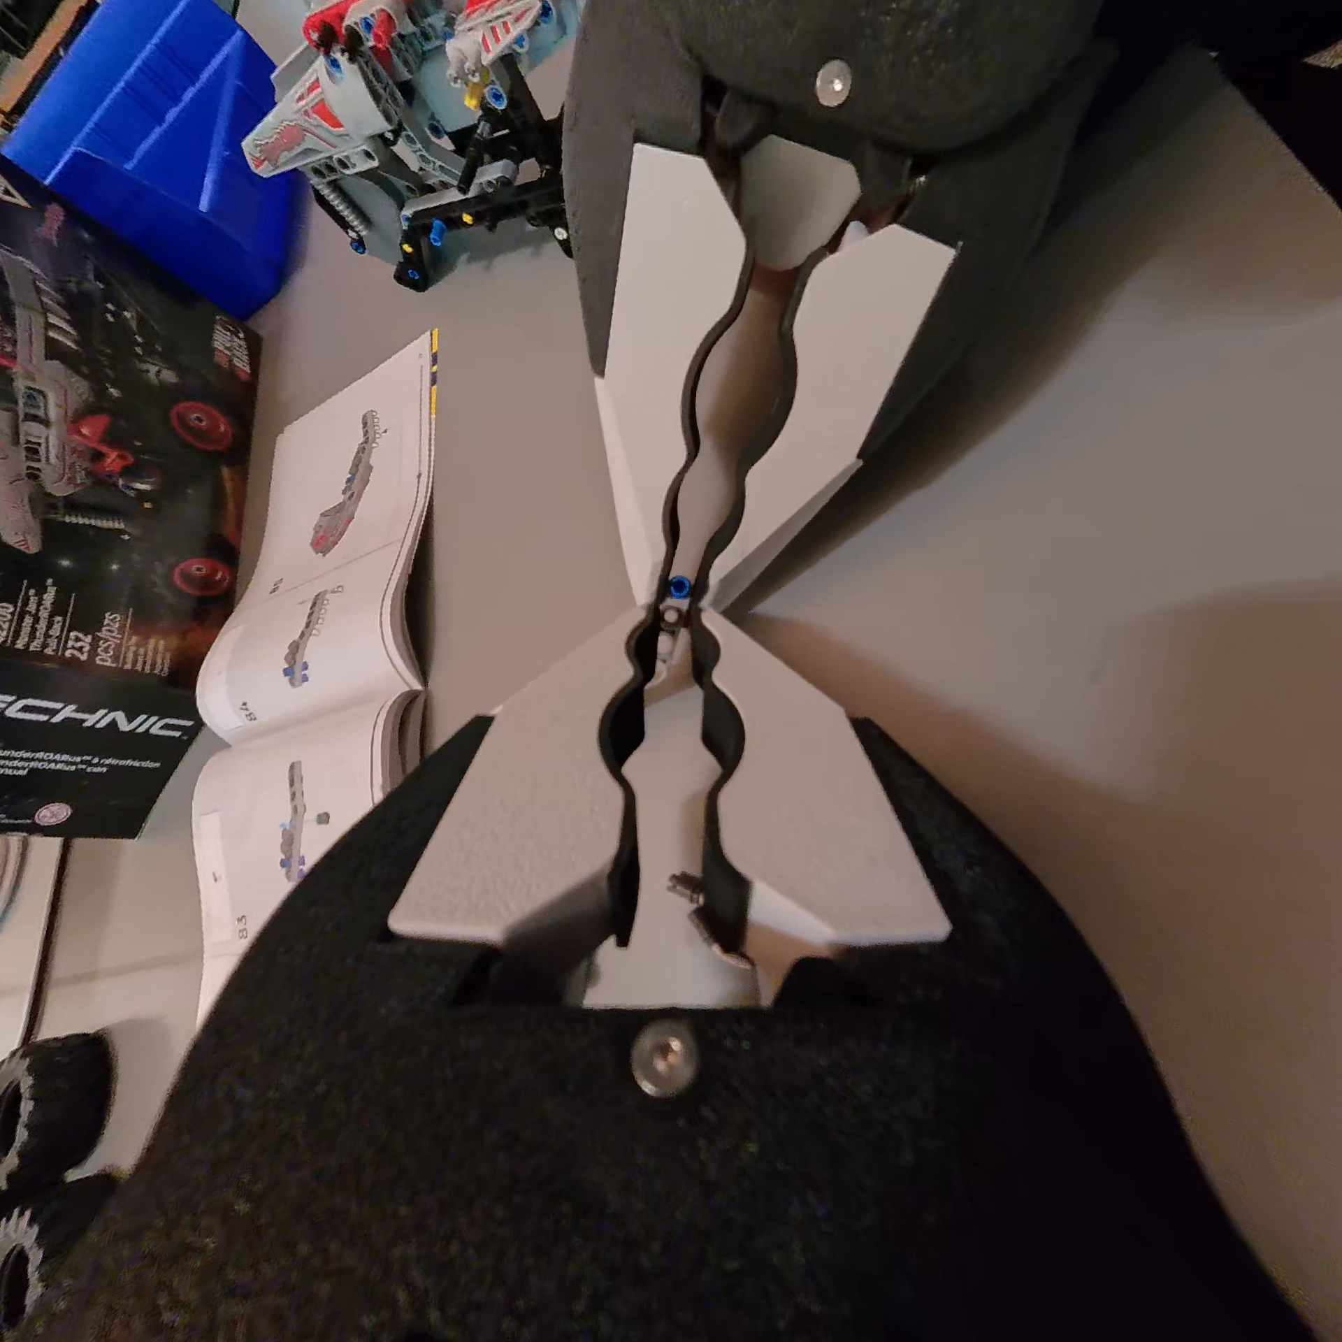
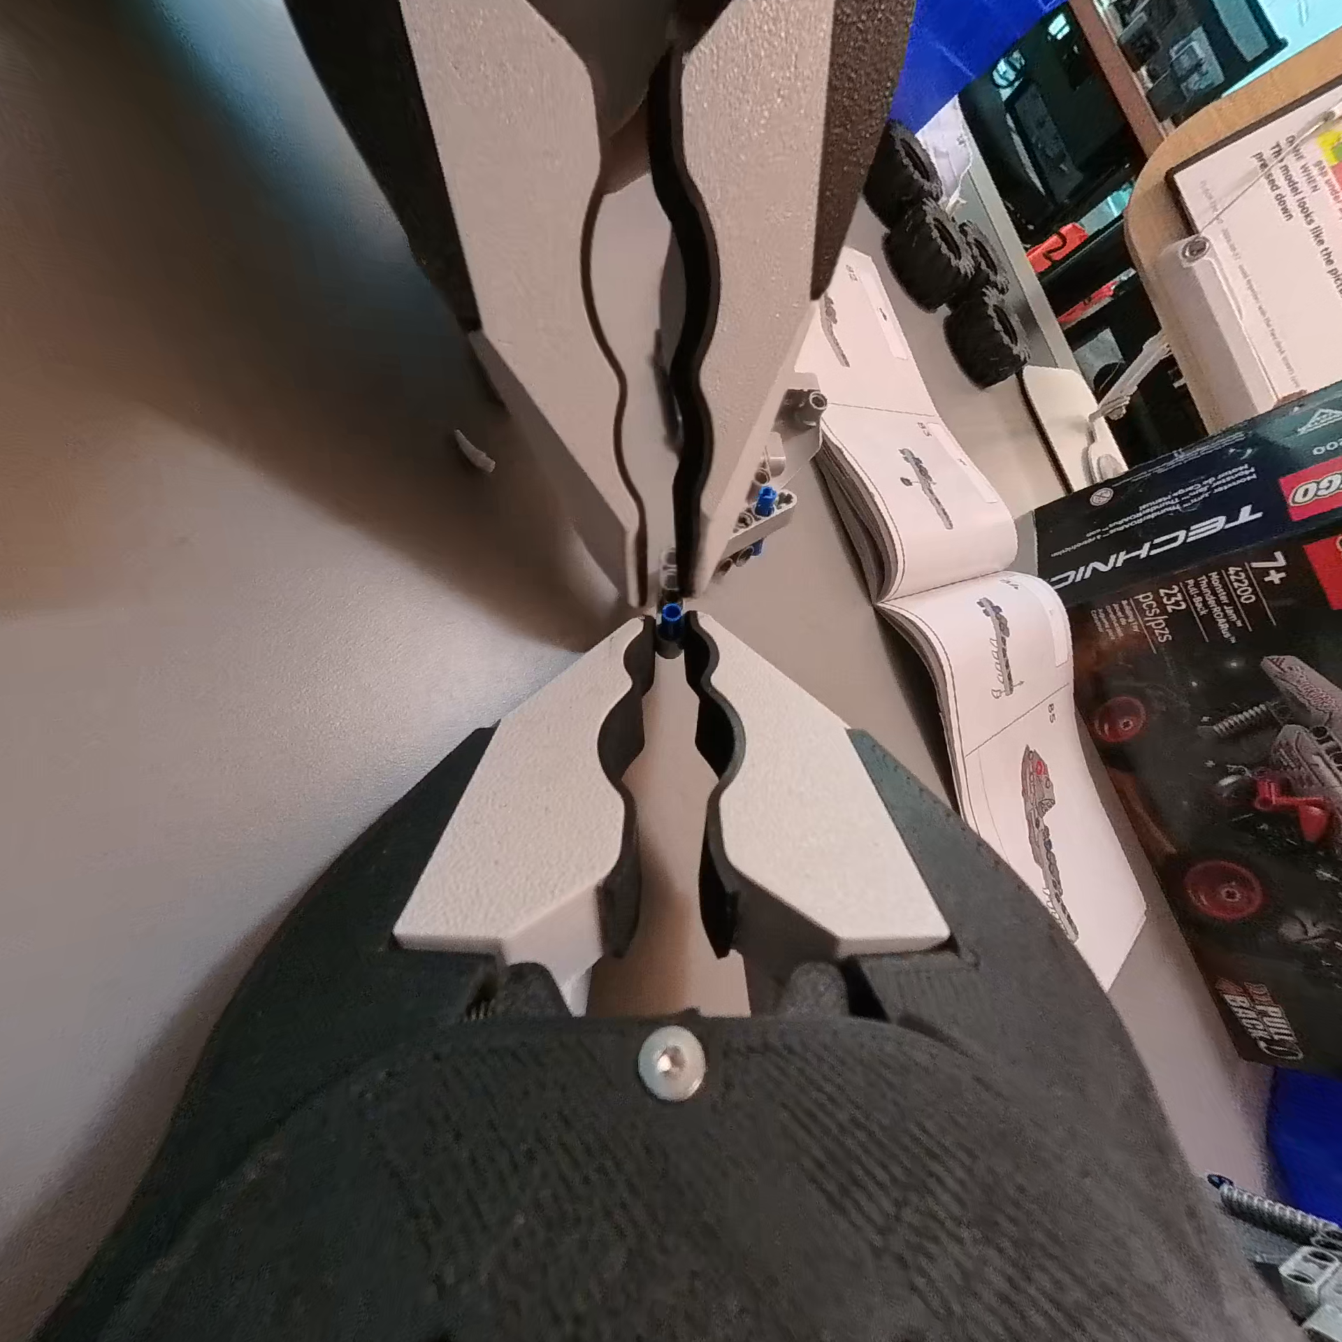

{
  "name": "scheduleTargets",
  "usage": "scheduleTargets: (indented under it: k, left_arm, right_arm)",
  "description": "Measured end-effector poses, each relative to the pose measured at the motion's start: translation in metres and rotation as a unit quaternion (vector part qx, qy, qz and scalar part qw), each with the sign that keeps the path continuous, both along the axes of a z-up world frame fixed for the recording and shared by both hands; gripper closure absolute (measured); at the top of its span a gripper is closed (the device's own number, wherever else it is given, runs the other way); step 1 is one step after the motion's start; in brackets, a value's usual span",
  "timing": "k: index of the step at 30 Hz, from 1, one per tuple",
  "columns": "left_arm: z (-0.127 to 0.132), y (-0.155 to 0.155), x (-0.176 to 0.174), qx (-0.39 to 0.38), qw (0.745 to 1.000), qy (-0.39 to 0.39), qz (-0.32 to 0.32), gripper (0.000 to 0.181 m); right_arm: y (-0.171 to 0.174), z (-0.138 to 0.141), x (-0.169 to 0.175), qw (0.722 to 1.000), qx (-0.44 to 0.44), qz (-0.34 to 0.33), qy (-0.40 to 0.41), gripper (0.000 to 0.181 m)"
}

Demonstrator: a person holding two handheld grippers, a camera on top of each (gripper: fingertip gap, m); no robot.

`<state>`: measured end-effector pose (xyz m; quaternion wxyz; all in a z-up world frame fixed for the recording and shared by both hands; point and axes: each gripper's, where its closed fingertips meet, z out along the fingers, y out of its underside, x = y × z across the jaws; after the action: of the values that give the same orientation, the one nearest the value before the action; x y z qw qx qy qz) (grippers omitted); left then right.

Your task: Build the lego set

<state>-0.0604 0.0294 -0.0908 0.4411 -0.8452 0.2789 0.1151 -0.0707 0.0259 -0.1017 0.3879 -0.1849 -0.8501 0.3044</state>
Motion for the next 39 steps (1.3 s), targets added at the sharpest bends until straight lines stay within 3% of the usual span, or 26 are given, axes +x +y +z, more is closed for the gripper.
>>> scheduleTargets:
  k: [22, 24, 25, 26, 28, 31, 39]
  left_arm:
    - [-0.001, 0.001, 0.001, -0.013, 1.000, 0.006, 0.006, 0.181]
    - [0.001, 0.002, -0.007, -0.004, 0.999, 0.012, 0.030, 0.181]
    - [0.005, 0.002, -0.026, 0.008, 0.996, 0.047, 0.074, 0.181]
    - [0.007, 0.000, -0.028, 0.006, 0.997, 0.037, 0.066, 0.181]
    - [0.020, 0.001, -0.002, 0.028, 0.999, -0.044, 0.017, 0.181]
    - [0.019, 0.000, -0.014, 0.027, 0.999, 0.004, 0.039, 0.181]
    - [0.011, -0.001, -0.007, 0.021, 1.000, -0.001, 0.010, 0.175]
  right_arm:
    - [0.002, -0.002, 0.002, 1.000, 0.008, 0.007, -0.008, 0.175]
    - [0.002, -0.002, 0.001, 1.000, 0.010, 0.000, -0.004, 0.175]
    - [0.003, -0.002, 0.001, 1.000, 0.013, -0.001, -0.005, 0.174]
    - [-0.008, -0.001, 0.006, 1.000, -0.005, 0.026, -0.008, 0.175]
    - [-0.007, -0.001, 0.003, 1.000, 0.013, 0.008, 0.003, 0.175]
    - [0.011, 0.002, -0.005, 1.000, -0.014, -0.021, -0.008, 0.175]
    - [0.005, 0.001, -0.003, 1.000, 0.021, -0.013, 0.014, 0.175]
